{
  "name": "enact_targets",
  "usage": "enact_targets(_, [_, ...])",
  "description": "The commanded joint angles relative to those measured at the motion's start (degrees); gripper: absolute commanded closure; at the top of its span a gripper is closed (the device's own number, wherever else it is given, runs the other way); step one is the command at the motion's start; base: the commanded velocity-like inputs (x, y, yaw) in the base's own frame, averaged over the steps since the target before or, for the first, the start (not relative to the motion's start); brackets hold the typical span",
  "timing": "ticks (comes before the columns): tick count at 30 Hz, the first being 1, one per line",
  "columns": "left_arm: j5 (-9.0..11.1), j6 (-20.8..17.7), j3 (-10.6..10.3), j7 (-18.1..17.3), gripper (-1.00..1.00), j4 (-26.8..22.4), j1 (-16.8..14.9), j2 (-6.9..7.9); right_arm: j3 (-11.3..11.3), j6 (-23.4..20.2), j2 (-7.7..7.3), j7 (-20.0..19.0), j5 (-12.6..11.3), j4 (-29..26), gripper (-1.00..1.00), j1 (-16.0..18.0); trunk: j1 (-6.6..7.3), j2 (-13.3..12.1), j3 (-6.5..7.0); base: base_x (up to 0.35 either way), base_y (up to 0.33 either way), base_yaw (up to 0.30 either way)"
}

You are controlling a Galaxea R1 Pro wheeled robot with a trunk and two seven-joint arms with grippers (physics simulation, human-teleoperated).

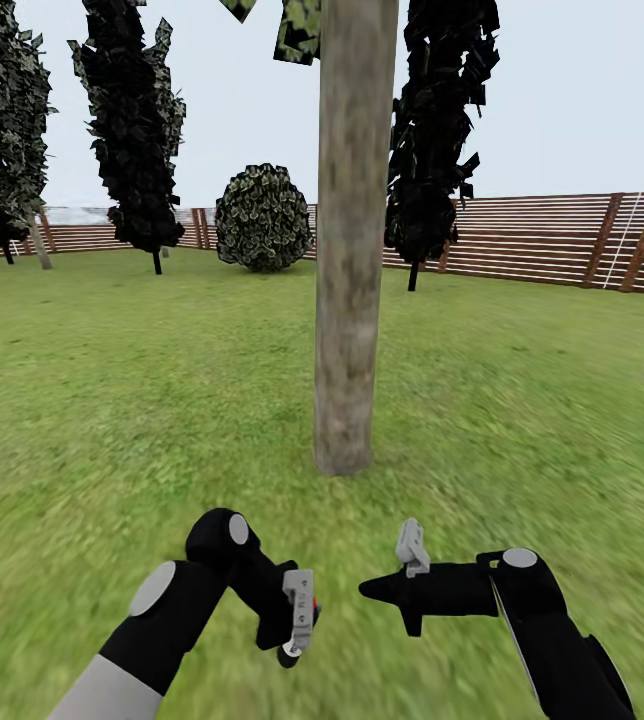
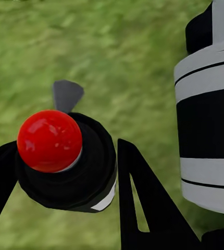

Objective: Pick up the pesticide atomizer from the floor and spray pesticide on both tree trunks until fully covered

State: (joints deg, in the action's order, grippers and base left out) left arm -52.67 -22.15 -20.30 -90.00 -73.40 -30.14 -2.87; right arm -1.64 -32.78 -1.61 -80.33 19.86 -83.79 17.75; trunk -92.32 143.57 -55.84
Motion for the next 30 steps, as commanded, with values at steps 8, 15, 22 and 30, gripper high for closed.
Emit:
enact_targets(8, [-0.2, 0.0, -0.1, 0.0, 1.0, 0.0, 0.0, -1.69, 0.1, 0.0, -0.06, 0.0, 0.0, -0.3, 1.0, 0.0, 0.0, 0.0, 0.0, 0.0, 0.0, 0.0])
enact_targets(15, [-0.1, 0.0, -0.1, 0.0, 1.0, 0.0, -0.1, -1.92, 0.1, 0.0, -0.06, 0.0, 0.0, -0.3, 1.0, 0.0, 0.0, 0.0, 0.0, 0.0, 0.0, 0.0])
enact_targets(22, [-0.1, 0.1, -0.1, 0.0, 1.0, 0.0, -0.1, -3.95, 0.1, 0.0, -0.06, 0.0, 0.0, -0.3, 1.0, 0.0, 0.0, 0.0, 0.0, 0.0, 0.0, 0.0])
enact_targets(30, [0.0, 0.1, -0.1, 0.0, 1.0, 0.0, -0.1, -4.42, 0.1, 0.0, -0.06, 0.0, 0.0, -0.3, 1.0, 0.0, 0.0, 0.0, 0.0, 0.0, 0.0, 0.0])
